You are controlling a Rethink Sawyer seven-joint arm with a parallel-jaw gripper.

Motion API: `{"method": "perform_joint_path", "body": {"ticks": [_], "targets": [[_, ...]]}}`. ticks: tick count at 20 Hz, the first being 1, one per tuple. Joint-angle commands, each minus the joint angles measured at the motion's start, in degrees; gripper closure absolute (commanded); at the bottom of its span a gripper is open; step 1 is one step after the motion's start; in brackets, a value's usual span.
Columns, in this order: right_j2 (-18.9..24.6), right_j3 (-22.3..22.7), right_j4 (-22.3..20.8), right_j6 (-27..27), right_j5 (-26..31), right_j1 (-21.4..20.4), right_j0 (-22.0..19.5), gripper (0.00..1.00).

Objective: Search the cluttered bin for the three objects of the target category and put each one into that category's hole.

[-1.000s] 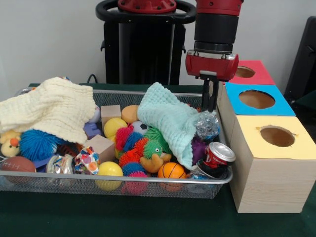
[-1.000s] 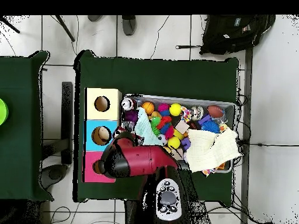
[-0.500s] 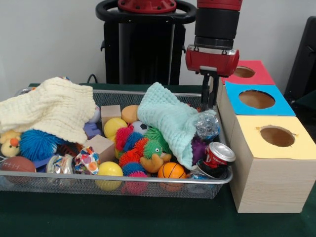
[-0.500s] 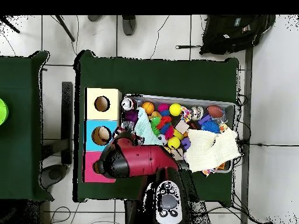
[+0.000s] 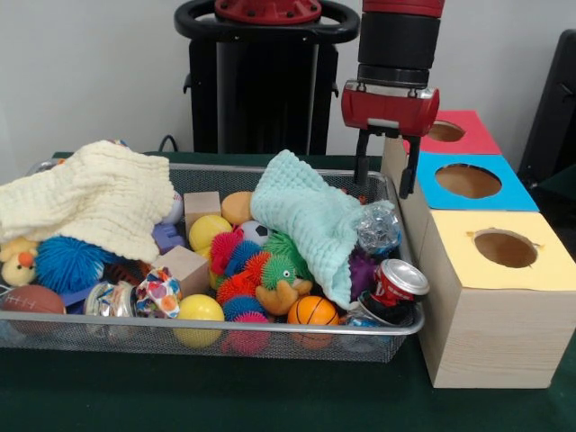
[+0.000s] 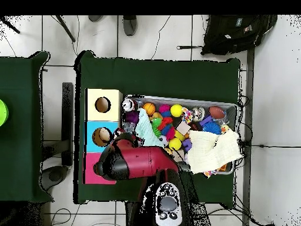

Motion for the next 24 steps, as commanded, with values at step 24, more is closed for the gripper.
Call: {"method": "perform_joint_path", "body": {"ticks": [24], "targets": [[-4.5, -4.1, 5.8, 10.4, -9.9, 10.3, 1.8, 0.00]]}}
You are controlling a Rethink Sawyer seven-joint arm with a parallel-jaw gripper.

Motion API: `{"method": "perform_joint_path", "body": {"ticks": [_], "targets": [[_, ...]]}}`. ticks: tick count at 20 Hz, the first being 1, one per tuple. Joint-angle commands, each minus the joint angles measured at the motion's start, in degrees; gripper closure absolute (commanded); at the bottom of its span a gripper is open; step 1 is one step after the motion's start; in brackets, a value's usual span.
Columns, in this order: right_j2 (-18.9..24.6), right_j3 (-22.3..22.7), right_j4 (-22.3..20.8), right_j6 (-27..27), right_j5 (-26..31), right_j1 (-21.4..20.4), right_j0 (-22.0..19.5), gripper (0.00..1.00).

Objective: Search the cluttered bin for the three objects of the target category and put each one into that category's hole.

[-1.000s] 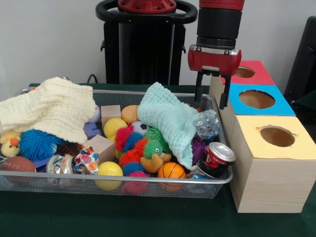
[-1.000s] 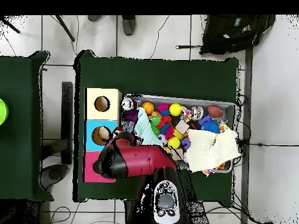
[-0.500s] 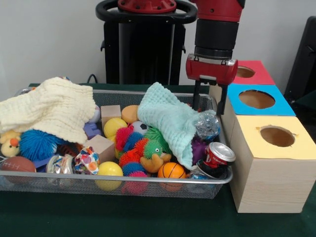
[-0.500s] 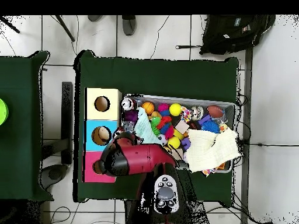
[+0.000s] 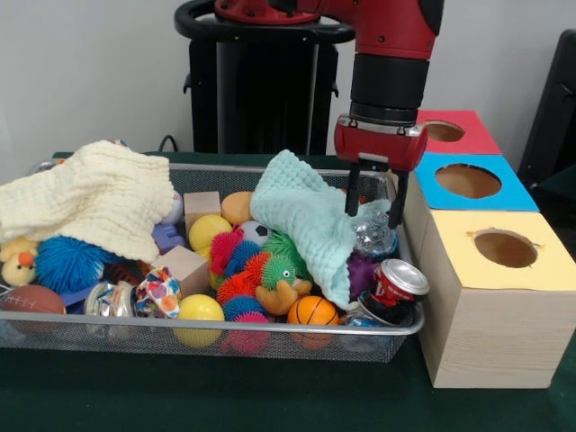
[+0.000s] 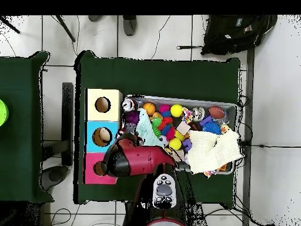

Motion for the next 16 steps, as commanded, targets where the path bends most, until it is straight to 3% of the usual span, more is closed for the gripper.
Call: {"method": "perform_joint_path", "body": {"ticks": [1, 16], "targets": [[-1.8, -2.2, 4.6, 10.5, -4.7, 3.5, 0.3, 0.00], [-1.6, -1.8, 7.7, 9.3, -9.9, 7.2, 0.7, 0.00]]}}
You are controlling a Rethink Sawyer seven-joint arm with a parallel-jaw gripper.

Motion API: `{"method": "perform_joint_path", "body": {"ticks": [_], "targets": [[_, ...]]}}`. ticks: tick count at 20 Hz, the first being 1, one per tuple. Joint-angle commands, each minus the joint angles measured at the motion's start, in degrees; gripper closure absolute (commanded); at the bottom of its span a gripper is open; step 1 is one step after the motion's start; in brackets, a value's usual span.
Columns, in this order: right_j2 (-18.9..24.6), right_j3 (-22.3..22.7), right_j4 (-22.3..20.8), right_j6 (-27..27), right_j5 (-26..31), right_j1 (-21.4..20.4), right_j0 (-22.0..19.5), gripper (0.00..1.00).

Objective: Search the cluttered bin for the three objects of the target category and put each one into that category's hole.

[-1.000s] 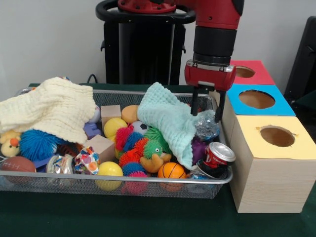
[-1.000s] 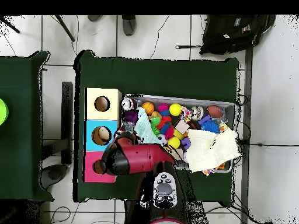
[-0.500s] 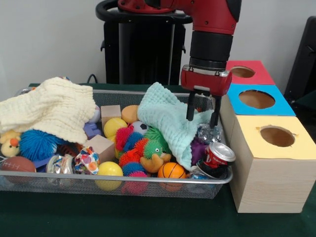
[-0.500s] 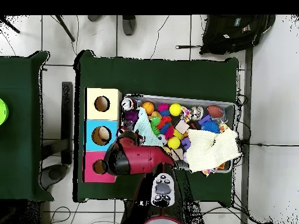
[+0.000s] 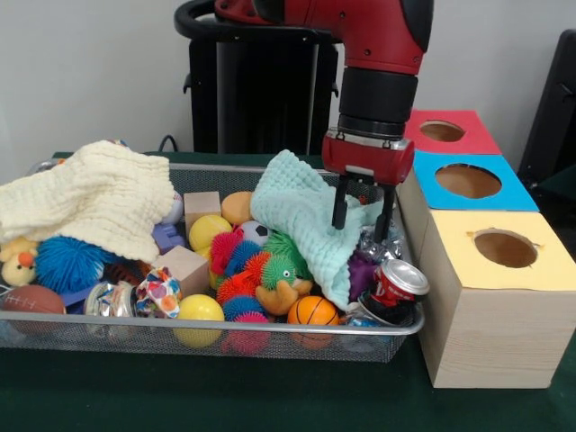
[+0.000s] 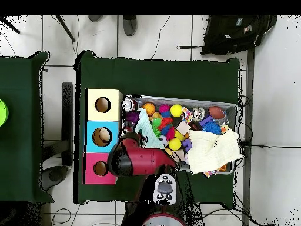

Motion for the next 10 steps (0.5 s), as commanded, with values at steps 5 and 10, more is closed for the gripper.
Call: {"method": "perform_joint_path", "body": {"ticks": [5, 10], "targets": [[1.8, -2.0, 4.4, 9.5, -5.3, 5.0, -0.3, 0.00], [2.5, -1.6, 6.3, 9.8, -5.6, 5.1, 0.6, 0.00]]}}
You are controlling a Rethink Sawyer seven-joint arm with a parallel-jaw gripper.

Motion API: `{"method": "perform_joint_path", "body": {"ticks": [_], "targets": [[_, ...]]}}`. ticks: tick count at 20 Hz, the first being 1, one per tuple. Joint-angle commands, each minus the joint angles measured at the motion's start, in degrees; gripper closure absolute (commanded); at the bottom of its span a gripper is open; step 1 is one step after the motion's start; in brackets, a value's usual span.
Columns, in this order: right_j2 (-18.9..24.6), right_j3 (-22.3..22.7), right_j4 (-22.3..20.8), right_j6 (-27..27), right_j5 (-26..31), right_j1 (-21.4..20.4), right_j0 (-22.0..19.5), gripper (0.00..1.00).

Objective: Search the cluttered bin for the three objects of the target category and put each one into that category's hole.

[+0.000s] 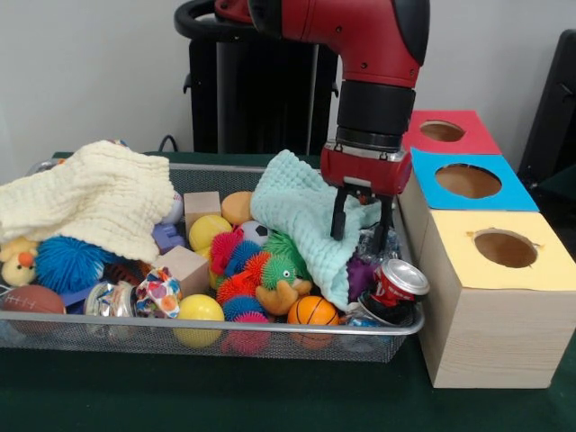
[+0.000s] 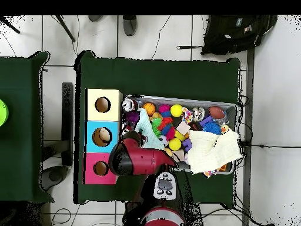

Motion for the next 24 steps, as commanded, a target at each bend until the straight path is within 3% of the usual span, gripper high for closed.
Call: {"method": "perform_joint_path", "body": {"ticks": [1, 14, 24], "targets": [[2.9, -1.3, 4.3, 9.9, -1.9, 2.4, 0.6, 0.00], [5.4, 2.0, 9.6, 12.0, 1.3, -2.0, 3.6, 0.00], [9.8, 3.6, 8.0, 9.7, 2.4, -4.2, -1.2, 0.00]]}}
